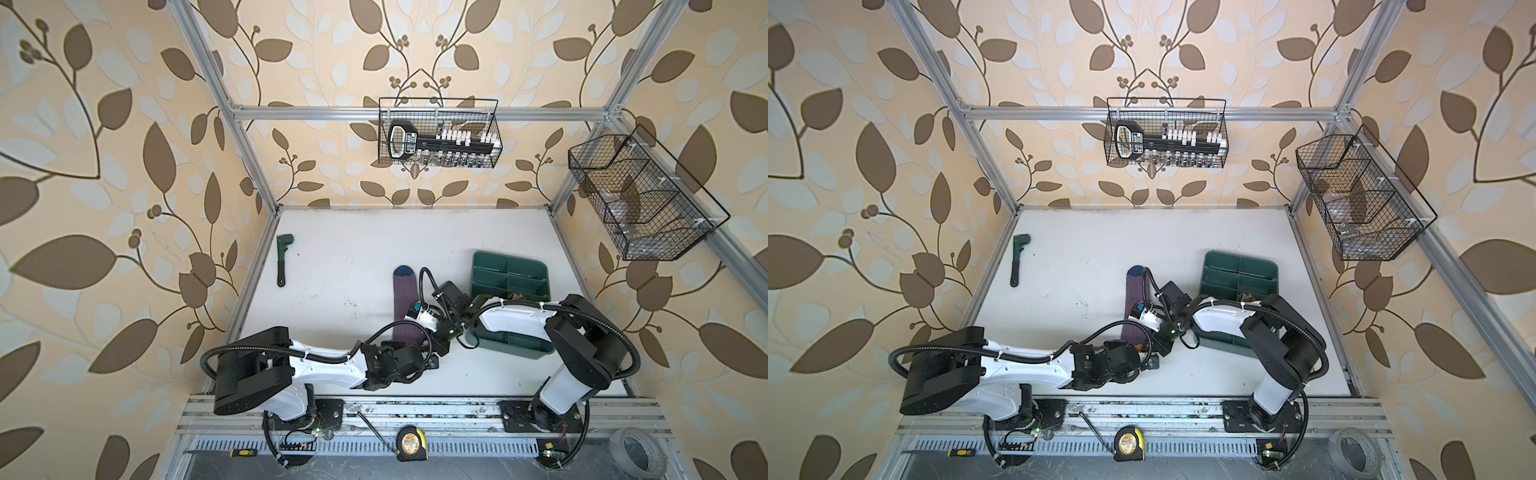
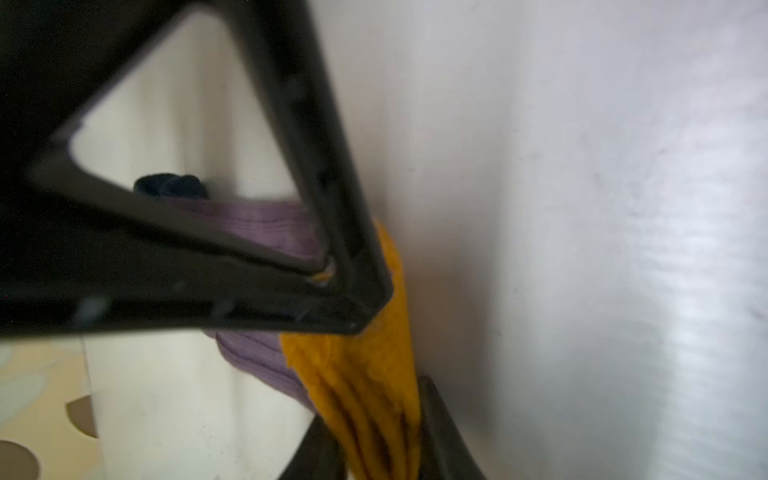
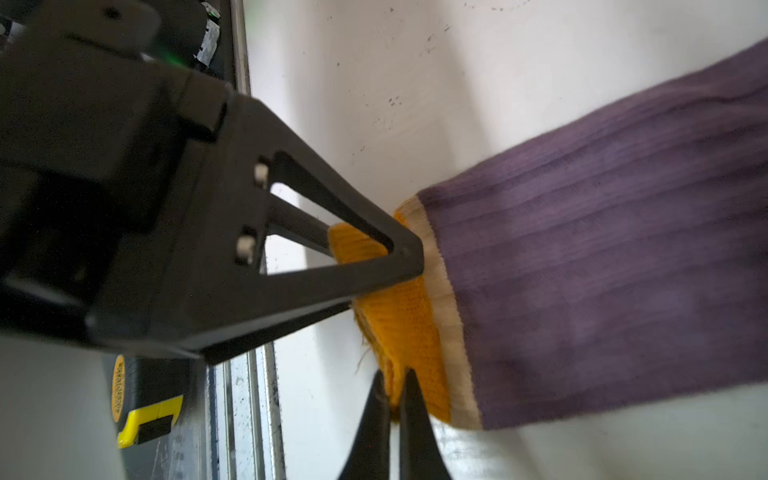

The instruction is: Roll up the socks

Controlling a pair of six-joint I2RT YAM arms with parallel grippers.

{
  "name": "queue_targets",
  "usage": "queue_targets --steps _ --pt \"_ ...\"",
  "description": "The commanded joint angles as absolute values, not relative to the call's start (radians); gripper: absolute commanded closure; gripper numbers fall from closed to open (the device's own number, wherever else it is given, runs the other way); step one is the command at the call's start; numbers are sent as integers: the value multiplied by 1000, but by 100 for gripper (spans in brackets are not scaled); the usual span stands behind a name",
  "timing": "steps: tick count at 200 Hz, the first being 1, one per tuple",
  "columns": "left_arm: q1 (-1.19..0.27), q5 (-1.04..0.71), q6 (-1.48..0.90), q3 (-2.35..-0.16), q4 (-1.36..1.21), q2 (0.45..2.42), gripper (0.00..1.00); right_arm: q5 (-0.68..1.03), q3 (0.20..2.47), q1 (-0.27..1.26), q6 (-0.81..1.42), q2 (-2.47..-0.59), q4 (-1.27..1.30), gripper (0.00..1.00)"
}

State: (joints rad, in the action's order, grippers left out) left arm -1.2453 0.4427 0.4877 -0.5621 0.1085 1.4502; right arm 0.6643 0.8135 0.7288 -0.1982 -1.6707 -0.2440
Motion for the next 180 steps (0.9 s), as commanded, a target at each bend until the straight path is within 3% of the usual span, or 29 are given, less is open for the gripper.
queue_targets --steps 1,17,55,88,131,180 --pt "-1256 465 468 -580 140 1458 88 659 828 723 -199 -1639 -267 100" --pt "-1256 457 461 -573 139 1447 100 639 829 718 -189 -1628 -271 100" --pt "-1225 252 481 -611 279 1384 100 556 834 685 -102 -1593 -279 88" --pt "-1116 29 520 -706 436 1431 100 460 817 644 -45 -1499 -286 77" --pt "-958 -219 550 -850 596 1543 100 237 671 606 36 -1185 -159 70" --pt "-866 -335 573 -968 710 1636 100 13 509 590 123 -748 -94 67"
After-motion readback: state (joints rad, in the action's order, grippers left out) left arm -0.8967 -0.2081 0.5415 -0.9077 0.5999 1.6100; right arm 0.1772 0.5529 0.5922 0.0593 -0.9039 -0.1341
